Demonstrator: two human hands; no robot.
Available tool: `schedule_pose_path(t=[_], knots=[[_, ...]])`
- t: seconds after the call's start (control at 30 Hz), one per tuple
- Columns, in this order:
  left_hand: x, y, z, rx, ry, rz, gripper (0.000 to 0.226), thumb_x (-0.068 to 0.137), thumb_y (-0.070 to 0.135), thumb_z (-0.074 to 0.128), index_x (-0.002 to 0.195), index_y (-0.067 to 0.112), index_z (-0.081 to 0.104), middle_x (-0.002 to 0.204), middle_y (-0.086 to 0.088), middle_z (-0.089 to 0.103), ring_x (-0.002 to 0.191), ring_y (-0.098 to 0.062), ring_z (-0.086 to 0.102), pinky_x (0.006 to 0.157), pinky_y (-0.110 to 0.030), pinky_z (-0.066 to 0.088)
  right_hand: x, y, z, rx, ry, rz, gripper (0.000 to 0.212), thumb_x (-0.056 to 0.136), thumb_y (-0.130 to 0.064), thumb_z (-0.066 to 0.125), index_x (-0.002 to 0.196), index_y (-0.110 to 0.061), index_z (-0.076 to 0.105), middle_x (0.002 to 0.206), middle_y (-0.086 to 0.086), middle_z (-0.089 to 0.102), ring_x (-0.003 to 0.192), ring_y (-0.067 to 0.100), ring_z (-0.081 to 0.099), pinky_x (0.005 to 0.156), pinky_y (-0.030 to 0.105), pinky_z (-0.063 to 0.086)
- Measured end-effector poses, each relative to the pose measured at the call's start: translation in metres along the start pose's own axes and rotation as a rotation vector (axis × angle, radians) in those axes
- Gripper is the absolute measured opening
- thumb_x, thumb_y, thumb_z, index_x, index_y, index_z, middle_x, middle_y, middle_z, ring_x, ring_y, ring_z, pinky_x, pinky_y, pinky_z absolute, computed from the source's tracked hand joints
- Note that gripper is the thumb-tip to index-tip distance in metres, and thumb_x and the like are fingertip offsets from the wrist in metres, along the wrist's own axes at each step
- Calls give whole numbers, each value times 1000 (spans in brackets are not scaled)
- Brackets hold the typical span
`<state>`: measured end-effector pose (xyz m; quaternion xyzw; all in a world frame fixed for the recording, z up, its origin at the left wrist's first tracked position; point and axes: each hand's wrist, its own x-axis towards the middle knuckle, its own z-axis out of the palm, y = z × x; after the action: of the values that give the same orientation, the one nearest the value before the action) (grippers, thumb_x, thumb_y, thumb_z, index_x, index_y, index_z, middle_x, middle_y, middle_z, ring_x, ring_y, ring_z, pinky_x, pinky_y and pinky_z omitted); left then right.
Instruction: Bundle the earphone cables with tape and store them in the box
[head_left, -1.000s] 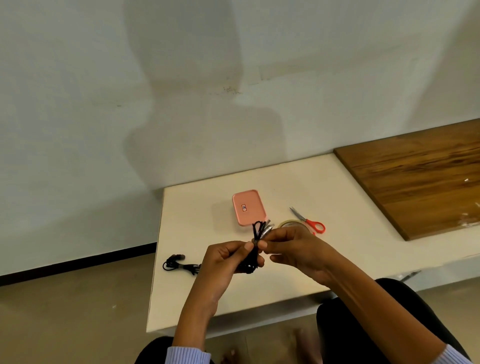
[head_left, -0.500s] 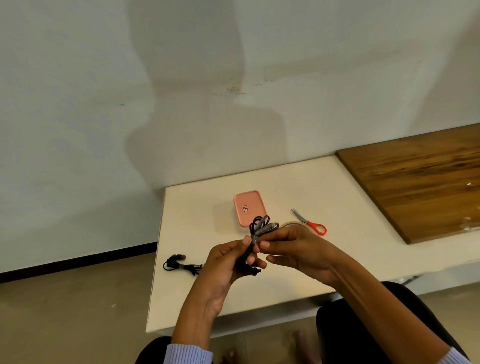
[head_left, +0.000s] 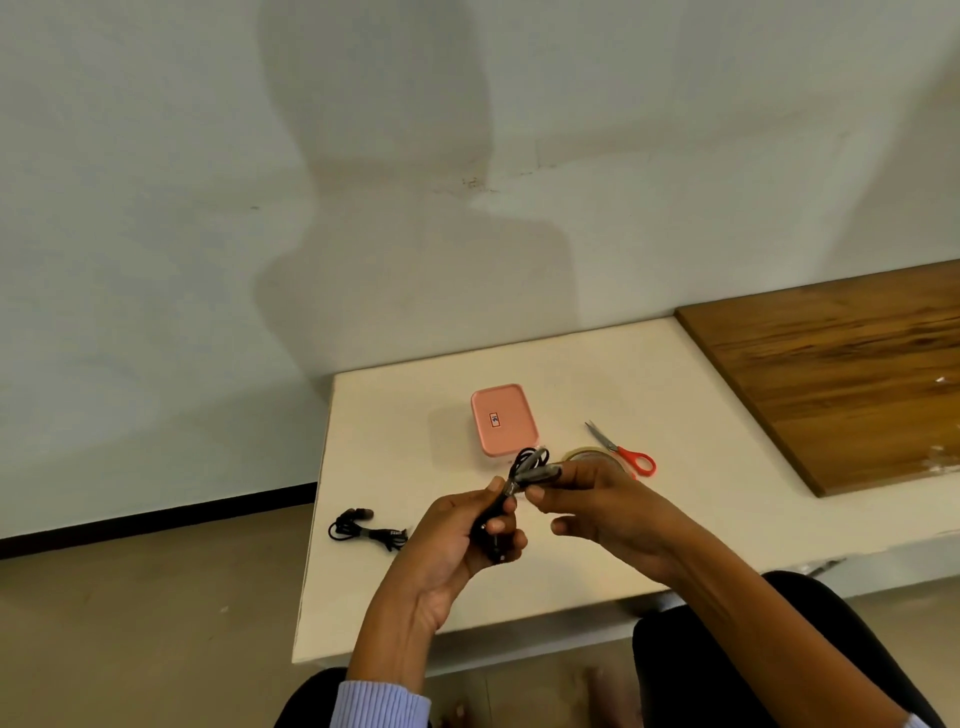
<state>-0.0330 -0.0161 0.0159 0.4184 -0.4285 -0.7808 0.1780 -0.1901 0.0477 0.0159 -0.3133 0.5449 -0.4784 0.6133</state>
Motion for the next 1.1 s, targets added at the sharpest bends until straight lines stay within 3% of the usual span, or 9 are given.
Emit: schedule_pose_path(t=[0.23,0.4,0.63,0.77,0.93,1.1], knots=[[2,-6,6,-141,126,57,33,96,28,45,72,10,58,47,3,46,54,-13,56,53,-23,43,4,-1,5,-10,-4,-55,18,87,-9,62,103,-7,71,89,-3,71,78,3,58,66,21,46],[1,-6,10,-214,59,-36,38,96,30,43,66,13,58,46,4,42,51,-14,54,51,-24,42,6,8,12,20,11,-62,15,90,-13,60,99,-7,70,90,2,68,81,10,56,69,22,43],[-2,-4,5,75,7,-123,40,98,36,39,70,12,54,47,2,42,55,-21,64,60,-30,46,4,16,12,-137,91,-50,13,92,-17,58,93,-13,71,81,-5,68,76,6,56,72,25,44],[-2,-5,9,106,4,-125,44,99,38,37,72,10,58,49,0,47,59,-23,67,63,-31,49,4,13,10,-168,97,-31,15,94,-18,56,88,-15,70,79,-4,66,76,8,54,71,23,44],[3,-12,12,302,234,71,39,96,38,44,90,7,68,71,-5,74,70,-15,71,70,-28,48,12,17,12,-158,205,51,17,93,-20,57,92,-11,71,82,-2,66,76,9,55,68,23,43],[2,-15,11,362,281,267,19,82,27,68,79,9,71,72,-7,74,70,-16,70,62,-20,51,16,19,14,-177,296,69,14,91,-18,60,95,-11,70,95,6,69,88,16,60,66,20,46]])
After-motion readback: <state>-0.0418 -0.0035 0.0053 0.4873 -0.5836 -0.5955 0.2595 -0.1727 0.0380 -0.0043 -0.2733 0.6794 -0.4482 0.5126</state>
